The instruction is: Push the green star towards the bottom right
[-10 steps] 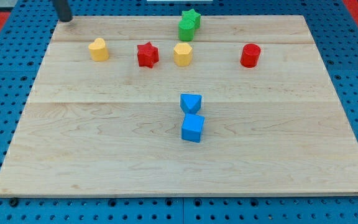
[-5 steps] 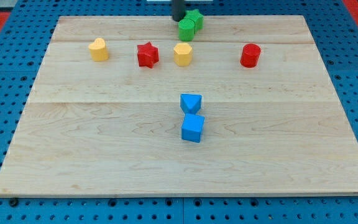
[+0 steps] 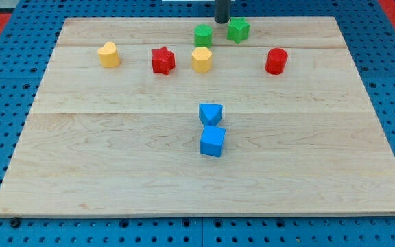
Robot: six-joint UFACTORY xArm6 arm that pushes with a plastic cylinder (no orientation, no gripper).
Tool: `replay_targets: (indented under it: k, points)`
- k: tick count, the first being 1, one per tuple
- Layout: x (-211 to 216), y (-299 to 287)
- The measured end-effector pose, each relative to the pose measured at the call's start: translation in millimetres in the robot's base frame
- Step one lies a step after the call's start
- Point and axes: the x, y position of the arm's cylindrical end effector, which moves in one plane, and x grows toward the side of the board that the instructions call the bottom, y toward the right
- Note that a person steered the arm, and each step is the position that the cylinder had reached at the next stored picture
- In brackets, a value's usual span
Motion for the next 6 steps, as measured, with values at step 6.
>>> replay_targets:
  k: [6]
  points:
    - [43.7,55.4]
